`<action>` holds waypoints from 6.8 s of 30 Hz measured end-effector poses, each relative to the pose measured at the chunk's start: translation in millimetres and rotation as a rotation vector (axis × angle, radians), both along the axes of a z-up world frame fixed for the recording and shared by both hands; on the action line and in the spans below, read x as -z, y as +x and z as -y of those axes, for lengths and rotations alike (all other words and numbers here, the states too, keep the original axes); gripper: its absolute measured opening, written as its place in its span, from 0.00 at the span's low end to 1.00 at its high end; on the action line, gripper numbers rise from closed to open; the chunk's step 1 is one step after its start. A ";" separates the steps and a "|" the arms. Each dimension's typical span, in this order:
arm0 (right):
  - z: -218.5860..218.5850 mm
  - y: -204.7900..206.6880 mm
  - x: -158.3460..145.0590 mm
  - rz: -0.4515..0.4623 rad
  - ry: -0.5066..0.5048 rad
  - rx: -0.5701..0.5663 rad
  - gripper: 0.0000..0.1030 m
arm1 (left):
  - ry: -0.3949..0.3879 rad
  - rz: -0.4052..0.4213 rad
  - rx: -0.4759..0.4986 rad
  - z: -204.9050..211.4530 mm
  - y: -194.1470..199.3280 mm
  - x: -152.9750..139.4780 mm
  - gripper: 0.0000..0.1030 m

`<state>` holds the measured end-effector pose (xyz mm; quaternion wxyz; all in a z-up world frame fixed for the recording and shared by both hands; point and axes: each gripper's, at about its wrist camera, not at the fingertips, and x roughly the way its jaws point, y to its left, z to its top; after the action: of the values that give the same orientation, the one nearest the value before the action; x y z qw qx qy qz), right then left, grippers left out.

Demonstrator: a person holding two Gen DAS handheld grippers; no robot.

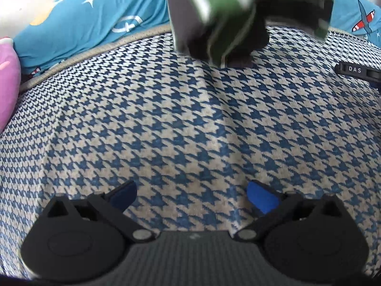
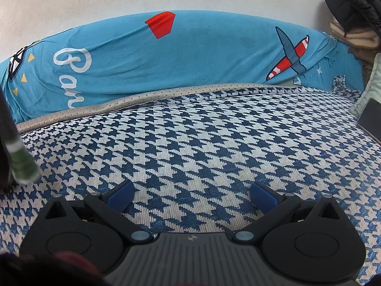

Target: Fold clothes

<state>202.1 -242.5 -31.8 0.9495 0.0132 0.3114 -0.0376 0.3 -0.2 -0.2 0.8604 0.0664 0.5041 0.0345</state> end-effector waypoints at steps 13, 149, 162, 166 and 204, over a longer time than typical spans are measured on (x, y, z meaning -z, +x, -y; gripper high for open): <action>0.6 -0.5 2.4 0.000 0.000 0.000 1.00 | -0.033 0.044 -0.071 0.9 12.0 0.7 1.00; -125.9 -148.8 -49.1 -0.313 0.081 -0.280 1.00 | -0.106 0.071 -0.293 -52.5 59.4 12.2 1.00; -133.2 -144.1 -46.7 -0.313 0.050 -0.287 1.00 | -0.101 0.074 -0.286 -59.0 58.5 13.7 1.00; -133.2 -144.7 -47.2 -0.311 0.047 -0.287 1.00 | -0.095 0.072 -0.289 -58.5 59.0 15.0 1.00; -130.3 -142.9 -46.5 -0.310 0.039 -0.282 1.00 | -0.096 0.082 -0.240 -52.4 52.0 14.3 1.00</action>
<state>59.2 -112.1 14.7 0.8857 -0.0181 0.4529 0.1003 52.3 52.2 -14.5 0.8721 -0.0368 0.4740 0.1157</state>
